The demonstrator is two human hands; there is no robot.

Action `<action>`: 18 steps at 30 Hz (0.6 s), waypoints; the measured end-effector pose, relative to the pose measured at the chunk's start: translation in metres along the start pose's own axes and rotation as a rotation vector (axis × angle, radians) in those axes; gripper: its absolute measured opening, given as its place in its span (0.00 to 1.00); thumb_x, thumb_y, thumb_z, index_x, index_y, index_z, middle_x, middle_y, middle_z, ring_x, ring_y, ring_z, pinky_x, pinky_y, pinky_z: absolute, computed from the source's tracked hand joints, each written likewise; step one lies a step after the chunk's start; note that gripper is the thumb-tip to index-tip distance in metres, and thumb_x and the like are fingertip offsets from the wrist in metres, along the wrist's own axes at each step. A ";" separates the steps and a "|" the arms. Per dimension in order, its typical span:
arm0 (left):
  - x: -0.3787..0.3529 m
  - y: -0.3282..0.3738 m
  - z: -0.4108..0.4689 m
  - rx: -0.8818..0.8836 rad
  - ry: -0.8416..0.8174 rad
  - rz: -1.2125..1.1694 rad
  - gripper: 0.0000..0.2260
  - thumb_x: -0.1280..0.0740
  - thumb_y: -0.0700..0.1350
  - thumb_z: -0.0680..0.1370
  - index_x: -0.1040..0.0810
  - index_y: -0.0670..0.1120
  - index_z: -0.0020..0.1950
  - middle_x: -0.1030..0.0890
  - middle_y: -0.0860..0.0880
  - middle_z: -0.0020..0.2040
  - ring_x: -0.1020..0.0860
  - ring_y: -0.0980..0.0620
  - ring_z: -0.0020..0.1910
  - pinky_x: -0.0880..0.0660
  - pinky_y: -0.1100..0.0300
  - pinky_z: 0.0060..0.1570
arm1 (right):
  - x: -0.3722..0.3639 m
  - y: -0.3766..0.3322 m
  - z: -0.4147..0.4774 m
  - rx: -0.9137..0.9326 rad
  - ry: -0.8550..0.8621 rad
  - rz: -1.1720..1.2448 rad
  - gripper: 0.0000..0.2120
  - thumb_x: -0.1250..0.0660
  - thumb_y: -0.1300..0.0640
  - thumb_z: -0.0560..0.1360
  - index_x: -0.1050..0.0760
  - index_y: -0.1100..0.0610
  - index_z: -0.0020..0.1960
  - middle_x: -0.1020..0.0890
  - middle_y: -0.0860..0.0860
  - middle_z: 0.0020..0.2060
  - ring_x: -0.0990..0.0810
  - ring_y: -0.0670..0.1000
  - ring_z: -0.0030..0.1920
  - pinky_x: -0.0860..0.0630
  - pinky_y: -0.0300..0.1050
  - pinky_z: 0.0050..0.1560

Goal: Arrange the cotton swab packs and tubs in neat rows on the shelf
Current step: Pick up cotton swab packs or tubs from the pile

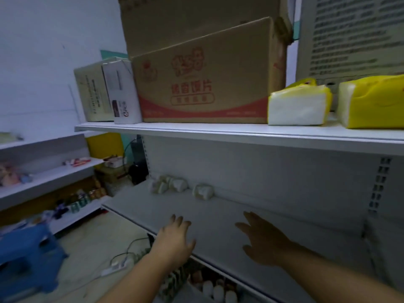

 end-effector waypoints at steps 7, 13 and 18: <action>-0.007 -0.092 0.082 0.117 -0.072 -0.007 0.26 0.44 0.57 0.80 0.43 0.51 0.76 0.47 0.51 0.78 0.53 0.47 0.77 0.48 0.47 0.74 | -0.003 -0.019 0.138 0.003 0.121 0.050 0.31 0.43 0.46 0.79 0.53 0.49 0.77 0.56 0.53 0.77 0.55 0.53 0.77 0.47 0.46 0.74; 0.000 -0.153 0.131 0.169 -0.061 -0.161 0.26 0.41 0.54 0.80 0.45 0.51 0.76 0.45 0.52 0.77 0.50 0.50 0.77 0.47 0.56 0.74 | -0.022 -0.014 0.215 -0.123 0.195 0.165 0.34 0.42 0.47 0.78 0.57 0.50 0.77 0.57 0.55 0.77 0.52 0.54 0.77 0.46 0.45 0.73; -0.003 -0.202 0.182 0.207 0.058 -0.268 0.29 0.37 0.52 0.78 0.44 0.51 0.76 0.41 0.51 0.76 0.42 0.51 0.74 0.42 0.57 0.72 | -0.032 -0.006 0.252 -0.438 0.385 0.465 0.38 0.35 0.47 0.74 0.48 0.58 0.76 0.38 0.59 0.71 0.39 0.58 0.71 0.37 0.48 0.69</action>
Point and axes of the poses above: each hand's wrist, its own z-axis towards the middle knuckle, its own x-axis out of the back of the hand, y = z × x, the point moved 8 cm from there along z, towards the middle knuckle
